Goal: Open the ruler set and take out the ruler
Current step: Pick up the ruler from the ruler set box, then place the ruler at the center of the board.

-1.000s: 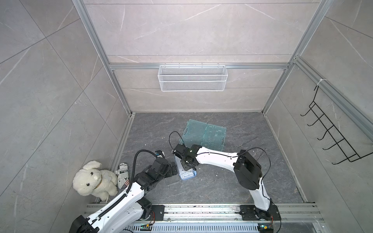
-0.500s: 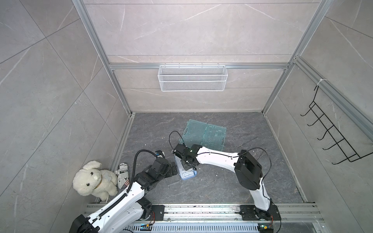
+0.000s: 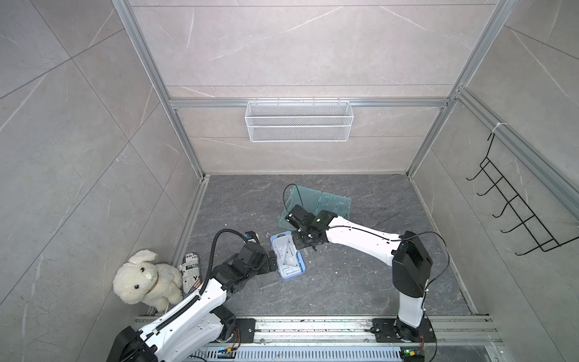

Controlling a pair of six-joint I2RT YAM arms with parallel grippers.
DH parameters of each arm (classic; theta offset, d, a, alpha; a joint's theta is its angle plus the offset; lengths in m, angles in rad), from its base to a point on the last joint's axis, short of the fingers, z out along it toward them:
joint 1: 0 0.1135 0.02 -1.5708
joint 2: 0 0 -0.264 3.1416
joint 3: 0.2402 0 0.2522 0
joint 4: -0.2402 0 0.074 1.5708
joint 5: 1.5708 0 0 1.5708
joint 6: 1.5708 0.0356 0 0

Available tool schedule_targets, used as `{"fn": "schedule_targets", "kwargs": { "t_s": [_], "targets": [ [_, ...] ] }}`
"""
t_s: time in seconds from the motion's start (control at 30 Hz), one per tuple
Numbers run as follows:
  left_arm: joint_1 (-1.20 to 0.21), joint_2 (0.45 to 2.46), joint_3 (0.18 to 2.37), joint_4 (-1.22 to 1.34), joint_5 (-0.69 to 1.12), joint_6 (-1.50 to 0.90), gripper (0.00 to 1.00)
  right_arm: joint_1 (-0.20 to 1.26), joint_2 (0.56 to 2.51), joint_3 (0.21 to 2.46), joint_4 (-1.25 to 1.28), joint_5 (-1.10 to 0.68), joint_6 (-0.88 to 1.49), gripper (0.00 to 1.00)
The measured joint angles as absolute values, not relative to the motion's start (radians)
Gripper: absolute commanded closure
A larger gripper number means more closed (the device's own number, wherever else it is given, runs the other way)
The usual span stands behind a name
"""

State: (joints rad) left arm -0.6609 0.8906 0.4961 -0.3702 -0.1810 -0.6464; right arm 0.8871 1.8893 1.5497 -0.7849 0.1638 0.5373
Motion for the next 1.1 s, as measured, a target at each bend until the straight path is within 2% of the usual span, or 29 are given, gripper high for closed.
{"fn": "schedule_targets", "kwargs": {
  "t_s": [0.3, 0.6, 0.77, 1.1],
  "targets": [
    [-0.906, 1.252, 0.739, -0.273, -0.19, -0.489, 0.0, 0.58, 1.613, 1.198, -0.755, 0.13, 0.566, 1.0],
    [-1.054, 1.58, 0.952, -0.102, -0.063, -0.447, 0.0, 0.335, 1.568, 0.983, -0.694, 0.066, 0.559, 1.0],
    [-1.097, 1.656, 1.005, -0.051, -0.016, -0.443, 0.0, 0.275, 1.567, 0.953, -0.651, 0.036, 0.552, 1.0],
    [-1.102, 1.665, 1.007, -0.043, 0.003, -0.443, 0.0, 0.225, 1.567, 0.907, -0.573, -0.002, 0.545, 1.0]
  ]
}}
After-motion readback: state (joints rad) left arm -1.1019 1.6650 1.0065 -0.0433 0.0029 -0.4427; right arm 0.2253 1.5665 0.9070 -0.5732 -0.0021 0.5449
